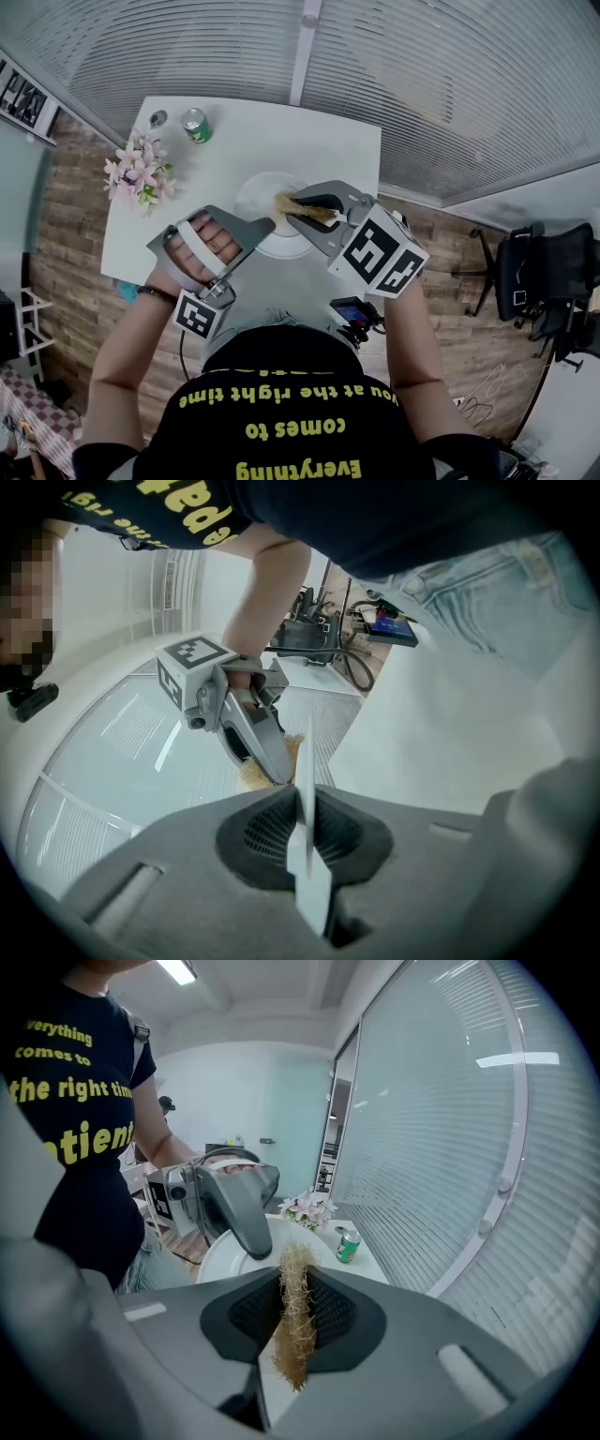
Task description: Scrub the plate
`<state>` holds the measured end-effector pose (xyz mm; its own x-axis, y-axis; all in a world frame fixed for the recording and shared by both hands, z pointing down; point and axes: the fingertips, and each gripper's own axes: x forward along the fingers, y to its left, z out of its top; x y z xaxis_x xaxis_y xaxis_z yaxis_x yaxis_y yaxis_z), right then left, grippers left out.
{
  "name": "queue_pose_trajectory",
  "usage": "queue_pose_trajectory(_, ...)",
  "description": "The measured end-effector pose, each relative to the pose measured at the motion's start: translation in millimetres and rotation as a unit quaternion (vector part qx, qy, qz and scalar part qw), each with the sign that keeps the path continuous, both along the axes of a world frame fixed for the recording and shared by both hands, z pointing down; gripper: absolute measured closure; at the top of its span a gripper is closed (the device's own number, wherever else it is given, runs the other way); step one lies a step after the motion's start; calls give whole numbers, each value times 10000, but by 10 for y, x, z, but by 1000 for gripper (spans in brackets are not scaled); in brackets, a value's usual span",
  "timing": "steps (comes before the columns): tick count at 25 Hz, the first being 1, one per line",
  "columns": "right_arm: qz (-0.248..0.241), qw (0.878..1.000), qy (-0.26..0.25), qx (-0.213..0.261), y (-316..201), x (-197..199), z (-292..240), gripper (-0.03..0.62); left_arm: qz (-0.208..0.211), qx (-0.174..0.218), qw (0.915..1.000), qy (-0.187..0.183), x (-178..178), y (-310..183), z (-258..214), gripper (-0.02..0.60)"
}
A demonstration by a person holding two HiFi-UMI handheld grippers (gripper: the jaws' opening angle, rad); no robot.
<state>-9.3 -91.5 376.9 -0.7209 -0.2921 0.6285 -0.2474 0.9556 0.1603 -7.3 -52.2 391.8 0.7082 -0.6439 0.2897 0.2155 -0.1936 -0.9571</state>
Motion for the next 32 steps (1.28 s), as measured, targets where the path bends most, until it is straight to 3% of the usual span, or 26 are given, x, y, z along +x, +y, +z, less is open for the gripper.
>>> queue_pose_trajectory(26,831,9959,-148,-336,-404,451,354,537,59,-5,9999,123,30,93,-51,563)
queue_pose_trajectory(32,747,9969,-57,-245,-400,409,300,537,58,-3,9999,132,36,67,-52,563)
